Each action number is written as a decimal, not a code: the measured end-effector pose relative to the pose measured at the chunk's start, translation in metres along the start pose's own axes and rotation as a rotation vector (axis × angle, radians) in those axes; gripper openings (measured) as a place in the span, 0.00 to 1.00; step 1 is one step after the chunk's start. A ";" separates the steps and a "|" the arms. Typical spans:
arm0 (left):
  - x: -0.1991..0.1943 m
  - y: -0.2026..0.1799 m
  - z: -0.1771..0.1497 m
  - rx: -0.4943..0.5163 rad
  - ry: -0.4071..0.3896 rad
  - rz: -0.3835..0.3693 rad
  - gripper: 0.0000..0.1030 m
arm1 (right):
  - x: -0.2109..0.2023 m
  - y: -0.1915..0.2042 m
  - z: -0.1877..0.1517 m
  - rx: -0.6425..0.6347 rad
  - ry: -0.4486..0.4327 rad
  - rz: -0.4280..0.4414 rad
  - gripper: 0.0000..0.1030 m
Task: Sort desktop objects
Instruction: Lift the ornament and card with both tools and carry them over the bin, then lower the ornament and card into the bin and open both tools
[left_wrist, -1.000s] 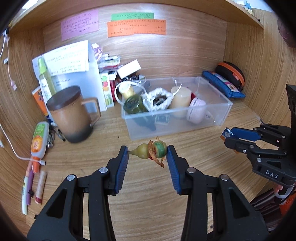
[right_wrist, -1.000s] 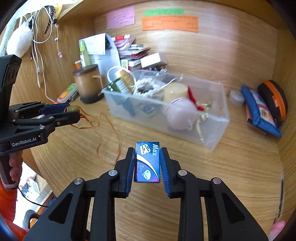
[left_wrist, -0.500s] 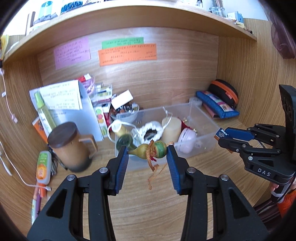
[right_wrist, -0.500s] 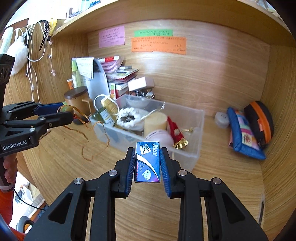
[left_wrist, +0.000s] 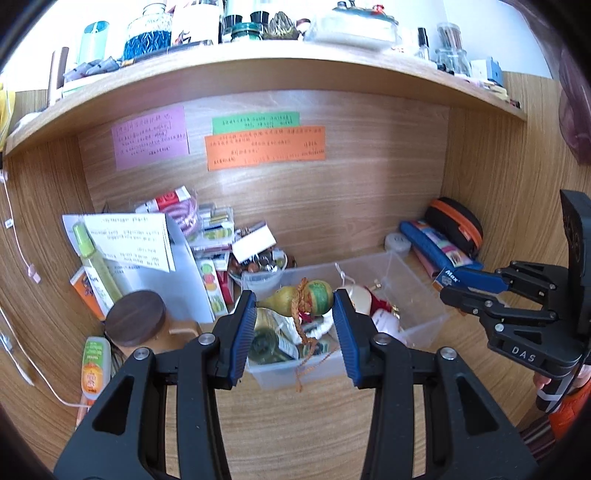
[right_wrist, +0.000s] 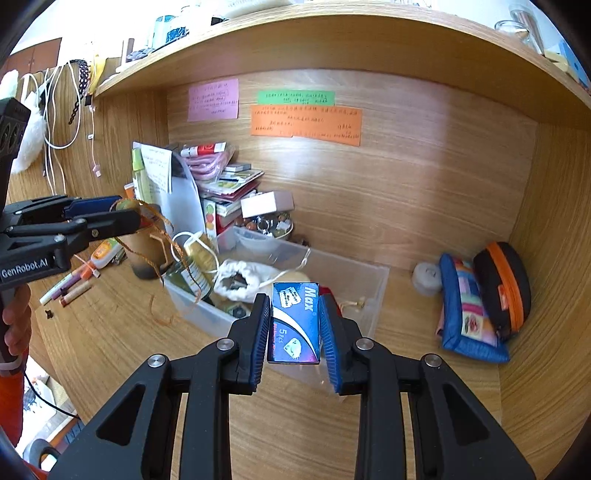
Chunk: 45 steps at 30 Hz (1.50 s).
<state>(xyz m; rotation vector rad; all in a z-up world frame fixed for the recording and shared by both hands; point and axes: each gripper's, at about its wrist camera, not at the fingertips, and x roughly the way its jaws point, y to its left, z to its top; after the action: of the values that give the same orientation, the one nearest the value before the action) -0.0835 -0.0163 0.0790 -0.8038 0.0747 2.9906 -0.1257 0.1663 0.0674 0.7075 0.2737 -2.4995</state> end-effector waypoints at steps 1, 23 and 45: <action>0.001 0.000 0.003 0.001 -0.003 -0.002 0.41 | 0.002 -0.001 0.002 -0.001 -0.001 -0.001 0.24; 0.075 -0.012 0.018 0.033 0.056 -0.058 0.41 | 0.058 -0.036 0.020 0.017 0.054 -0.006 0.24; 0.138 -0.035 -0.023 0.108 0.216 -0.090 0.41 | 0.118 -0.044 0.002 0.035 0.179 0.030 0.24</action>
<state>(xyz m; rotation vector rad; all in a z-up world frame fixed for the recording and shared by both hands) -0.1894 0.0216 -0.0109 -1.0826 0.1999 2.7785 -0.2360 0.1520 0.0076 0.9454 0.2812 -2.4209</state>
